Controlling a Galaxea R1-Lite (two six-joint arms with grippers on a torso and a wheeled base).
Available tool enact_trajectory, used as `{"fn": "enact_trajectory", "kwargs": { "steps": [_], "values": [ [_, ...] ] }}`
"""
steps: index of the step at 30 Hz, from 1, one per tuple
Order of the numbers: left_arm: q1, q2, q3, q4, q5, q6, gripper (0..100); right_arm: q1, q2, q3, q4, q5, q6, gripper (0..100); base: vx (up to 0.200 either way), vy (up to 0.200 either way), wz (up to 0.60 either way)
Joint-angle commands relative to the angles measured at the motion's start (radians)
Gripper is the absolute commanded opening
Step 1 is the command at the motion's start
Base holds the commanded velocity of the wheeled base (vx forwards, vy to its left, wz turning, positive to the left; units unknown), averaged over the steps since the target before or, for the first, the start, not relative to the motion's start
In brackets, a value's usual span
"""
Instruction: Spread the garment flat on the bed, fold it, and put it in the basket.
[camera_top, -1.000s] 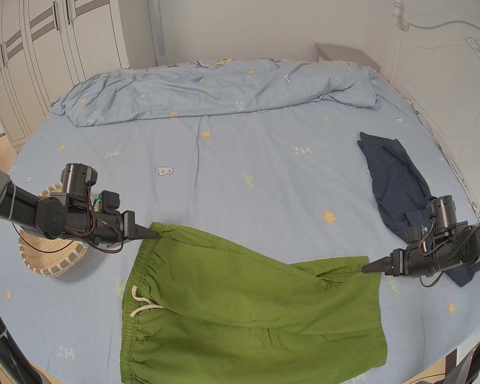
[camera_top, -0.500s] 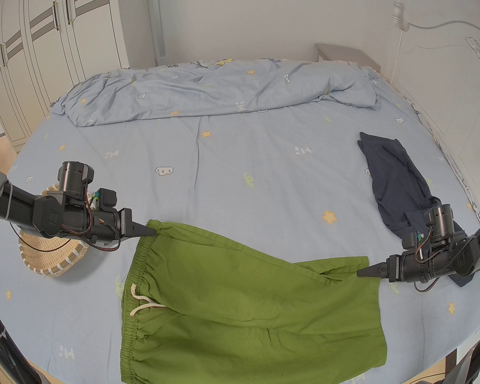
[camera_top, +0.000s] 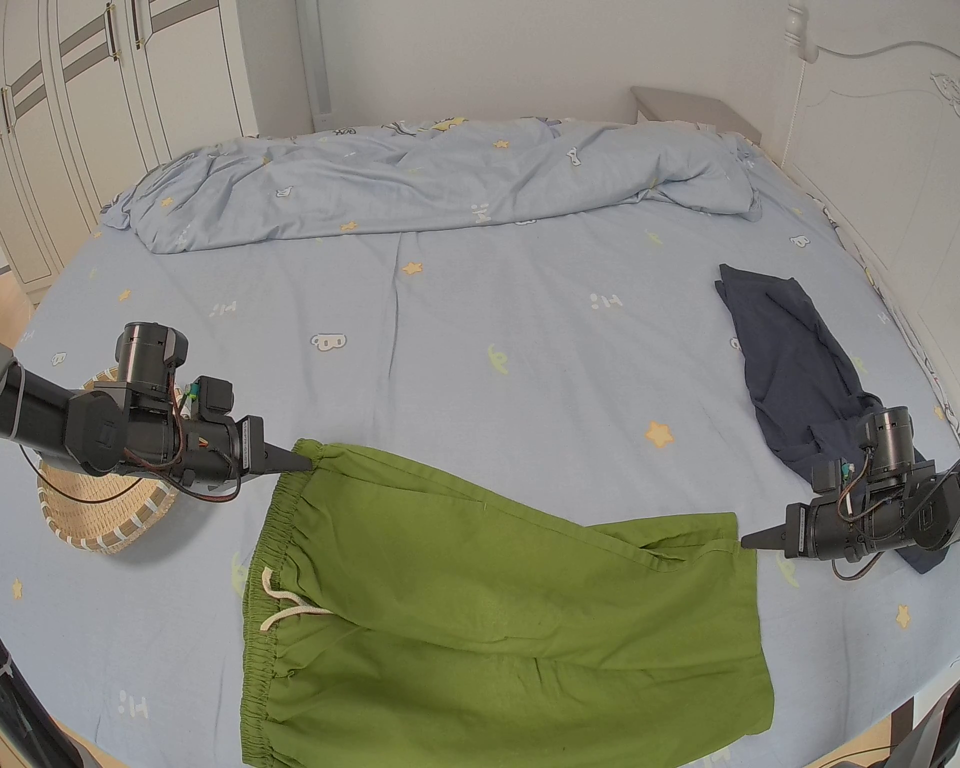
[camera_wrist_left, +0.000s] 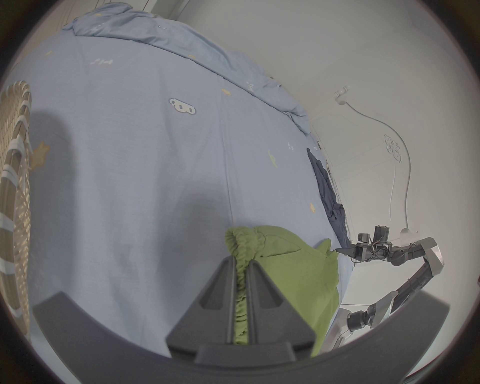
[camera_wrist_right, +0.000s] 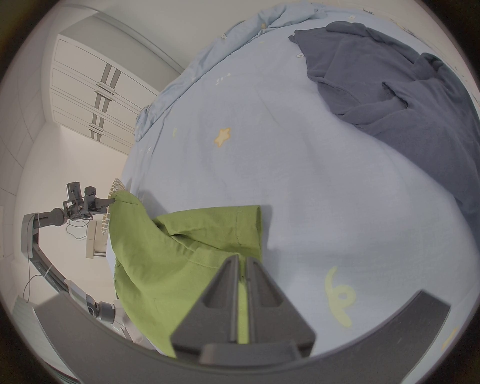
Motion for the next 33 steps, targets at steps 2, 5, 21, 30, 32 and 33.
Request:
{"fn": "enact_trajectory", "kwargs": {
  "steps": [2, 5, 21, 30, 32, 33],
  "values": [
    [0.001, -0.001, 0.000, 0.000, 0.000, -0.001, 0, -0.027, -0.014, -0.004, -0.001, 0.008, -0.003, 0, 0.000, 0.000, 0.00],
    [0.003, -0.002, 0.000, 0.000, 0.000, -0.001, 0, -0.046, -0.023, -0.008, -0.003, 0.010, -0.003, 0, 0.000, 0.000, 0.00],
    [0.035, -0.113, 0.011, 0.000, 0.000, -0.002, 0, 0.014, -0.123, -0.367, 0.276, -0.073, -0.001, 0, 0.000, 0.000, 0.00],
    [0.090, -0.163, 0.011, -0.011, 0.000, -0.001, 0, 0.103, -0.034, -0.579, 0.312, -0.246, 0.000, 0, 0.000, 0.000, 0.00],
    [0.097, -0.163, 0.011, -0.017, 0.000, -0.002, 0, 0.119, 0.008, -0.616, 0.305, -0.296, -0.006, 0, 0.000, 0.000, 0.00],
    [0.098, -0.163, 0.012, -0.020, 0.000, -0.002, 0, 0.128, 0.024, -0.636, 0.302, -0.320, -0.006, 0, 0.000, 0.000, 0.00]
  ]
}}
